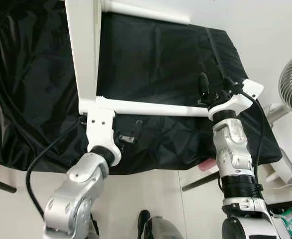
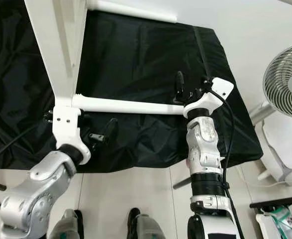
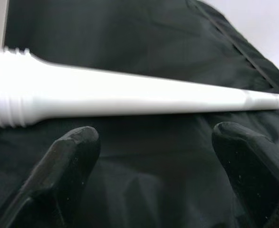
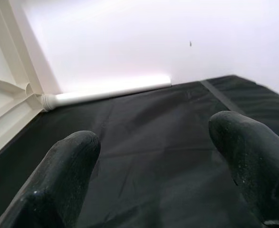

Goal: Building children table

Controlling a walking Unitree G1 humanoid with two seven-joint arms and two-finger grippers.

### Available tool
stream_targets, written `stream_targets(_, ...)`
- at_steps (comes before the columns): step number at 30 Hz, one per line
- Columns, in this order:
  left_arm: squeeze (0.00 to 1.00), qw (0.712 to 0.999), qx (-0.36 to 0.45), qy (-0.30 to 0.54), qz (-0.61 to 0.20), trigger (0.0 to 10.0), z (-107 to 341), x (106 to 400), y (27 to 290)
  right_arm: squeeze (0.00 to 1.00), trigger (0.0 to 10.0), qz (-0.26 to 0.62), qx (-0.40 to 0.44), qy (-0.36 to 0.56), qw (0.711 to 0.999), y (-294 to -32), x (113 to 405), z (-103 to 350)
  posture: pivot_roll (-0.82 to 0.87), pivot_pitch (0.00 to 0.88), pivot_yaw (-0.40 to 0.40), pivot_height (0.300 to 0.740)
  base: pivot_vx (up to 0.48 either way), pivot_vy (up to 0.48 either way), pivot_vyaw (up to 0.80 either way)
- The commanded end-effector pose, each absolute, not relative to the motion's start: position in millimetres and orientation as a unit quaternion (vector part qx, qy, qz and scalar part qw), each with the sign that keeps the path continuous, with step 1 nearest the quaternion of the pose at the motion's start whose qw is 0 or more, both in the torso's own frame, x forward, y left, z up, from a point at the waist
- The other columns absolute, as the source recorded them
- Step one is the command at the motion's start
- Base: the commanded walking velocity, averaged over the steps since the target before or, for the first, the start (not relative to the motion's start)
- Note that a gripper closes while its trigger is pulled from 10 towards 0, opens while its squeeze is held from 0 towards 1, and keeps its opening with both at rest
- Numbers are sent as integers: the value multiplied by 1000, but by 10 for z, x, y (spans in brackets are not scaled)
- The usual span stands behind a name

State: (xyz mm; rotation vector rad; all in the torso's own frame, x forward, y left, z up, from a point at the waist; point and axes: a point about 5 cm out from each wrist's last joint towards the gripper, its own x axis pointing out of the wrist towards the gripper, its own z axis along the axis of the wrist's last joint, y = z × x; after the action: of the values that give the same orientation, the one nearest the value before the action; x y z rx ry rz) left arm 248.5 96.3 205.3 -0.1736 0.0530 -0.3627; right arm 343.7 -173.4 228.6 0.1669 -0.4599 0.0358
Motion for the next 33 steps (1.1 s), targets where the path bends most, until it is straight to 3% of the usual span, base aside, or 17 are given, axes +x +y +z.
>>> stream_targets(1,0,973,-125,44,-186,10000,2007,2494,905,0,10000,10,69,-233,970,-1781,3413,2286,144,191,-127,740,0,0,0)
stream_targets(15,0,960,-240,82,-118,10000,1945,2749,961,0,10000,16,8,-252,968,-1783,3359,2360,118,186,-122,740,0,0,0)
stream_targets(26,0,957,-239,101,-129,10000,1923,2772,896,0,10000,15,-4,-267,964,-1777,3322,2438,109,198,-115,740,0,0,0)
stream_targets(33,0,953,-242,114,-142,10000,1894,2809,817,0,10000,29,-103,-301,947,-1674,3231,2546,108,218,-113,740,0,0,0)
